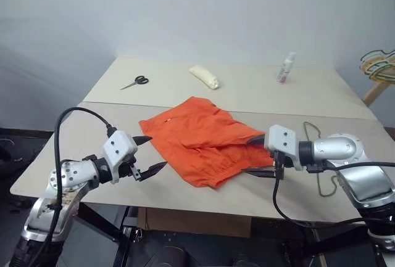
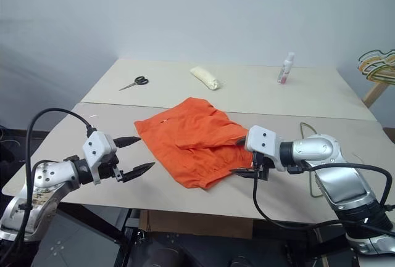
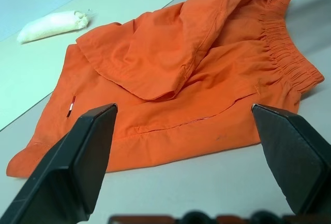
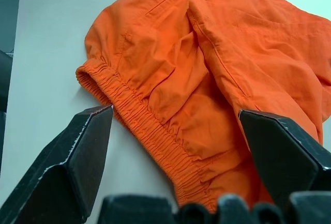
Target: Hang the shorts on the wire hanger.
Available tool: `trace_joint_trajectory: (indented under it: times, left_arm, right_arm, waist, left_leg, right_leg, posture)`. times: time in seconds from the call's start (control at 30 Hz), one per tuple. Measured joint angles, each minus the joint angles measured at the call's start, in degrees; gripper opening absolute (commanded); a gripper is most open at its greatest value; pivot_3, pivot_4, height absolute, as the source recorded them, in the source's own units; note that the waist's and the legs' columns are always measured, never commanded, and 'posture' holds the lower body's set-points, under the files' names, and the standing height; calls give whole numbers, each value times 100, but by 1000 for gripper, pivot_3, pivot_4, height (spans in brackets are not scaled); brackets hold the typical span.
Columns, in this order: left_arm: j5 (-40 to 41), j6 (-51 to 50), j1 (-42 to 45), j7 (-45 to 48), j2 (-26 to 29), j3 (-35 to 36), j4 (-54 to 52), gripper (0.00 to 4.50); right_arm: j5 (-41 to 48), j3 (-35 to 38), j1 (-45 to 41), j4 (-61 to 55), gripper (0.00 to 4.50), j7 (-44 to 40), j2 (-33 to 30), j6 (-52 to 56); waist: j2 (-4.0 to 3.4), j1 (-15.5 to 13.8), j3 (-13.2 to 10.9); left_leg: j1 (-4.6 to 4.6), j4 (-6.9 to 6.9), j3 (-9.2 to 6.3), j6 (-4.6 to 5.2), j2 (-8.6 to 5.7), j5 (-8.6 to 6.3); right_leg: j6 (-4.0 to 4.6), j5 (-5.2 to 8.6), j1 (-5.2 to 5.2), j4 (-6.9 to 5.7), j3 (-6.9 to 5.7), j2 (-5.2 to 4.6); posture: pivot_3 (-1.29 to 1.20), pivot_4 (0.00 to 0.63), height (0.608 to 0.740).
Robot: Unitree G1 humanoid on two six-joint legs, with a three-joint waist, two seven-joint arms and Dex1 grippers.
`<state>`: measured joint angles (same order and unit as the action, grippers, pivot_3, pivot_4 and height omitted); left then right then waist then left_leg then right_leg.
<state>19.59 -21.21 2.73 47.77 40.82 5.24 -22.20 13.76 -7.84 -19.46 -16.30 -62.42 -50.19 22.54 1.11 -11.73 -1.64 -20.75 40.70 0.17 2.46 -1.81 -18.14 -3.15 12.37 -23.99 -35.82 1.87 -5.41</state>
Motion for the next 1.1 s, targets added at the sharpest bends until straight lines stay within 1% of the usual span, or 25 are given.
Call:
trace_joint_trajectory:
  times: [0.2, 0.57, 0.7, 0.83, 0.93, 1.03, 1.1]
  left_arm:
    - [4, -25, 203, -84, -74, 4, 76, 4500]
    - [4, -36, 221, -33, -17, 1, 77, 4500]
    - [-30, -70, 273, 40, 73, -73, 79, 4500]
    - [-137, -100, 273, 139, 271, -155, 105, 4500]
    - [-159, -108, 272, 245, 322, -230, 147, 4500]
    - [-165, -137, 279, 319, 416, -255, 205, 4500]
    - [-200, -135, 331, 383, 483, -319, 266, 4500]
  right_arm:
    - [-5, 0, 0, -2, 4472, 14, 26, 0]
    - [-26, -12, -51, -1, 4472, 23, 41, 1]
    - [-133, -126, -201, 1, 4472, 115, 225, 12]
    - [-379, -433, -379, 4, 4472, 277, 426, 76]
    - [-575, -694, -513, -9, 4472, 457, 726, 167]
    - [-905, -1155, -599, -15, 4472, 669, 1141, 177]
    - [-1234, -1598, -694, -17, 4472, 806, 1441, 177]
  waist:
    - [2, -4, 1]
    - [2, 35, 2]
    - [3, 97, 2]
    - [3, 234, 2]
    - [3, 352, 2]
    - [4, 493, 3]
    - [4, 572, 3]
  left_leg:
    - [0, 0, 0, 0, 0, 0]
    - [-4, 0, 0, 0, 1, 0]
    - [-3, 0, 0, 0, 0, 0]
    - [-4, 0, 0, -1, 0, 1]
    - [-3, 0, 0, -2, 1, 1]
    - [-2, -1, -2, -4, 2, 2]
    - [-1, -1, -2, -11, 2, 6]
  right_leg:
    - [0, 0, 0, 1, -2, 0]
    - [0, 0, -2, 3, -2, 0]
    - [0, 0, -1, 2, -2, 1]
    - [1, 0, -2, 3, -3, 1]
    - [1, 0, -3, 2, -3, 1]
    - [3, 1, -5, -3, -2, 3]
    - [4, 2, -6, -5, -2, 5]
  posture:
    - [270, 0, 740]
    - [223, 0, 740]
    - [186, 0, 740]
    - [168, 0, 740]
    - [153, 0, 740]
    - [160, 0, 740]
    - [162, 0, 740]
